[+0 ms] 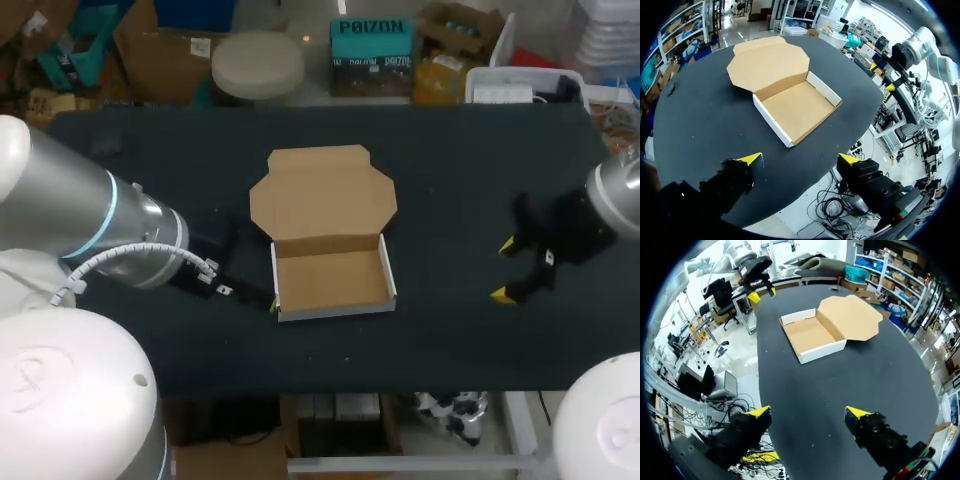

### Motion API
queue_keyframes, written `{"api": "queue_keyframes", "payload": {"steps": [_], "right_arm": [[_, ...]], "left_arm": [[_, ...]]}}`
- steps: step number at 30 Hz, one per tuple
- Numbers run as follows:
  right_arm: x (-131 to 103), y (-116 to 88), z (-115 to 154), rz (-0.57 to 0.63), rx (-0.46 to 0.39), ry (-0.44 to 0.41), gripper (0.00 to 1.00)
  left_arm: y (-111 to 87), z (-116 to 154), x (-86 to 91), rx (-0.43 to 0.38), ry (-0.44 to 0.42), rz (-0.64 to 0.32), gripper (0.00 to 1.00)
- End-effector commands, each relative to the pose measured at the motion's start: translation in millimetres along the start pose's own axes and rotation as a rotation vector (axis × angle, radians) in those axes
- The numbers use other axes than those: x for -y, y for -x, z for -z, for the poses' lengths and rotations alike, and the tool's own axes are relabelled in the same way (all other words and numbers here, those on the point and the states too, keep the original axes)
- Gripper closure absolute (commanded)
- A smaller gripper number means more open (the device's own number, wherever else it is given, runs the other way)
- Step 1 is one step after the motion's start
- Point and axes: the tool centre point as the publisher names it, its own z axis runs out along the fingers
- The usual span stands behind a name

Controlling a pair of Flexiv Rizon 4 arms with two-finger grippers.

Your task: Assemble the packaging by folding the flat box into shape, placing the metal phone stand inside, and closing the box properly

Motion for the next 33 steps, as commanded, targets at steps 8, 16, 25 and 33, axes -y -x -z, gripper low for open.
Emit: {"api": "queue_keyframes", "payload": {"steps": [8,16,25,33], "right_arm": [[6,-3,35,-0.216,0.049,-0.088,0.00],[12,-9,50,-0.320,0.075,-0.112,0.00],[26,-16,69,-0.431,0.091,-0.103,0.00],[34,-25,85,-0.510,0.109,-0.126,0.00]], "left_arm": [[6.0,51,-21.8,0.071,0.030,0.212,0.00],[2.1,74,-28.1,0.134,0.057,0.295,0.00],[-3.0,97,-36.2,0.138,0.072,0.309,0.00],[-3.2,113,-41.2,0.144,0.065,0.345,0.00]]}}
